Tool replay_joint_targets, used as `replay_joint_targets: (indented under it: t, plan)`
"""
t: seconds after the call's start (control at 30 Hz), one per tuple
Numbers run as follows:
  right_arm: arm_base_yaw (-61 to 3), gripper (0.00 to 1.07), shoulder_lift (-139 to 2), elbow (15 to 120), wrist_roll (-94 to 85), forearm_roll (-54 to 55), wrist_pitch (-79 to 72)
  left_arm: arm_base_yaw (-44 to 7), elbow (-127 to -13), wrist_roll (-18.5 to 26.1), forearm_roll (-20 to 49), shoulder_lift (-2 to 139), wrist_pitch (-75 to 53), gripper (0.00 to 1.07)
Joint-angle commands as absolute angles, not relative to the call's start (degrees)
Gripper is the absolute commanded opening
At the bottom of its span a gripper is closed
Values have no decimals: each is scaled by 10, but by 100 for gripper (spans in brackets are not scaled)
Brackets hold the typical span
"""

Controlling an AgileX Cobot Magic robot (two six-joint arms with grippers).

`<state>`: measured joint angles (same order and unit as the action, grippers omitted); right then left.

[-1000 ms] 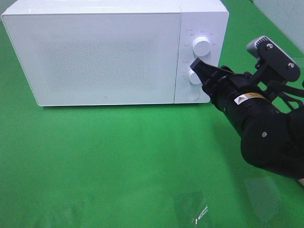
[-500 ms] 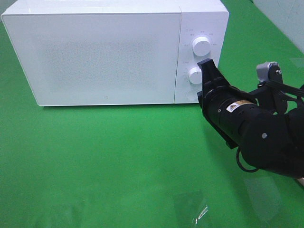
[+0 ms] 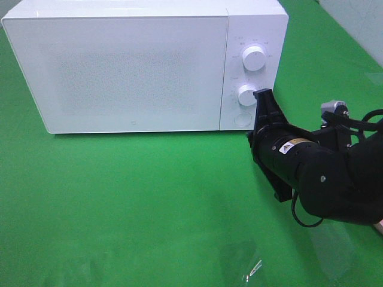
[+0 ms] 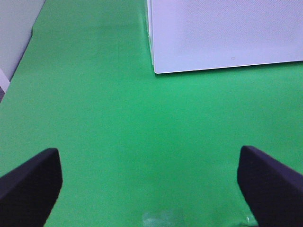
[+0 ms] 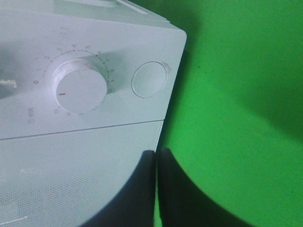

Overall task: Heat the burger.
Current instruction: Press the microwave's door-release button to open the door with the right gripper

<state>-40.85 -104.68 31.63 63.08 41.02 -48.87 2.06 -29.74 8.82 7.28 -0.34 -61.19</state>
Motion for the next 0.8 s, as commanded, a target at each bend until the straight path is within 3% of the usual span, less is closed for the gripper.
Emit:
replay_joint_targets:
  t: [0.03, 0.8]
  plan:
    - [-396, 0, -1062, 319, 683, 359, -520, 22, -296, 84, 78, -17, -614, 93]
    - [-311, 0, -1165, 394, 838, 242, -551, 22, -296, 84, 78, -13, -614, 93]
